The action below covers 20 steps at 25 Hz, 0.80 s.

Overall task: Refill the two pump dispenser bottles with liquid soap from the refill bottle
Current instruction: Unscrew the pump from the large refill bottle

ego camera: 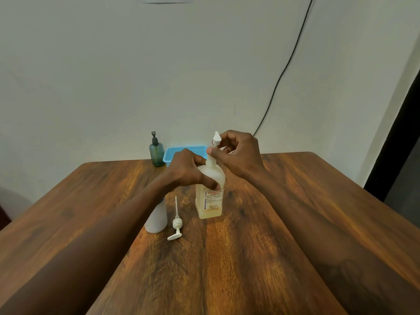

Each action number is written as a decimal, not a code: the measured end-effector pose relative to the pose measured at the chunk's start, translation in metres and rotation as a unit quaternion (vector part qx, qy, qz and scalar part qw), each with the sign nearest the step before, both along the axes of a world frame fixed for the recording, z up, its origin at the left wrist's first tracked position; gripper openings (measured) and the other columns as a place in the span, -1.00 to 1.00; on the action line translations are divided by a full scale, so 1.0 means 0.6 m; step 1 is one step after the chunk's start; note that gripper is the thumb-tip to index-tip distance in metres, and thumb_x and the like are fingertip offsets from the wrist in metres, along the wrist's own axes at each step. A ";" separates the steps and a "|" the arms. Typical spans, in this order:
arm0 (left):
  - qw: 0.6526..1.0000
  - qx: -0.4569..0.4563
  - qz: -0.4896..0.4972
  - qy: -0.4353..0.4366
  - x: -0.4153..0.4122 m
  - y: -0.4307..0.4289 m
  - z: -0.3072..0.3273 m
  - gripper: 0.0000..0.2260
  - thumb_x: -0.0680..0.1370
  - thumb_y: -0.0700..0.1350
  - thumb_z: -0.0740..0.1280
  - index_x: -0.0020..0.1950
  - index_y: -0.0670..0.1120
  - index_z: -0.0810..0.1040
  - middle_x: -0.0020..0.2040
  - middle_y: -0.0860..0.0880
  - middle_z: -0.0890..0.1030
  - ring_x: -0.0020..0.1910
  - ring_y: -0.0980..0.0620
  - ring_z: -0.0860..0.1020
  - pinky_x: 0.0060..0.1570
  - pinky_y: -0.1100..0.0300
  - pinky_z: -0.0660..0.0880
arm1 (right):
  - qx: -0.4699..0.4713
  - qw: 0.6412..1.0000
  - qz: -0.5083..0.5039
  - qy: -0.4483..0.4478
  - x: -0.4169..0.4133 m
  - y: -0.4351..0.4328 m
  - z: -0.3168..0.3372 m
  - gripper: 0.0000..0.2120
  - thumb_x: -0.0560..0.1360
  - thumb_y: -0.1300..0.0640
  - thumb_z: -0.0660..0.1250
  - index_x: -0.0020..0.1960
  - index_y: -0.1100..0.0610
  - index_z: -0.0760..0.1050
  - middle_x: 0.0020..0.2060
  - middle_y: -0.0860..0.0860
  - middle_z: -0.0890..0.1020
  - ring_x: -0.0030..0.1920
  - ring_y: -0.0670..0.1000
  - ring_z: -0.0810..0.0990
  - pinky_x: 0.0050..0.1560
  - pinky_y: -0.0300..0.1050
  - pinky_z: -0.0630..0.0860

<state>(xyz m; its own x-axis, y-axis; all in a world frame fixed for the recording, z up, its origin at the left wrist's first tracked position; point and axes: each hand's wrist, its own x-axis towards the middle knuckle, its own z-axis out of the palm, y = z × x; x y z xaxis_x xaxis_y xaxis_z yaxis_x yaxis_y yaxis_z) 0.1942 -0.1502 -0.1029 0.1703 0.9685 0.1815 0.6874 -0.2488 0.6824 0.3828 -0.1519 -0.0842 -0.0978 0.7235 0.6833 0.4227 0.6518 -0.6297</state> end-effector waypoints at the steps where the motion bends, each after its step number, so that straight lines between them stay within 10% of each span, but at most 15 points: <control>1: 1.000 -0.002 0.002 0.000 0.000 0.001 -0.002 -0.52 0.18 0.08 0.71 0.02 -0.06 0.73 -0.04 0.09 0.76 -0.12 0.11 0.73 -0.01 0.06 0.69 | 0.003 1.000 0.004 0.011 0.000 0.000 0.003 -0.83 0.43 0.03 0.55 -0.03 0.05 0.66 -0.15 -0.19 0.69 -0.19 -0.20 0.64 -0.22 -0.37 0.58; 11: 0.999 -0.028 0.042 0.012 -0.023 0.022 -0.018 -0.47 0.14 0.12 0.71 0.02 -0.05 0.71 -0.03 0.10 0.74 -0.09 0.11 0.72 -0.02 0.08 0.69 | 0.065 0.976 0.015 0.206 0.019 -0.012 0.040 -0.91 0.54 0.12 0.45 0.04 0.01 0.63 -0.13 -0.16 0.68 -0.08 -0.04 0.66 -0.19 0.18 0.66; 16: 0.998 -0.029 0.045 0.015 -0.025 0.029 -0.019 -0.48 0.15 0.10 0.72 0.00 -0.06 0.71 -0.02 0.09 0.74 -0.08 0.10 0.71 -0.02 0.08 0.69 | 0.111 0.950 -0.019 0.292 0.032 -0.015 0.051 -0.90 0.56 0.13 0.43 0.06 -0.02 0.62 -0.11 -0.18 0.68 -0.08 -0.01 0.65 -0.16 0.19 0.66; 20: 0.998 -0.029 0.047 0.010 -0.022 0.033 -0.020 -0.41 0.10 0.15 0.71 0.03 -0.07 0.70 0.00 0.08 0.73 -0.06 0.08 0.71 -0.02 0.04 0.69 | 0.123 0.977 -0.055 0.163 0.042 -0.004 0.020 -0.82 0.55 0.10 0.46 0.14 0.08 0.64 -0.05 -0.10 0.69 -0.08 -0.09 0.65 -0.11 -0.05 0.66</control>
<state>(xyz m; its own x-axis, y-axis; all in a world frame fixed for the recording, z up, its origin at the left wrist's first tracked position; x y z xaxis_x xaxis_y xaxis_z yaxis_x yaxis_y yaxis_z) 0.1811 -0.1301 -0.1147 0.0820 0.9892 0.1217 0.7189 -0.1432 0.6802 0.4081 -0.1543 -0.0724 0.2234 0.5271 0.8199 0.3020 0.7623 -0.5724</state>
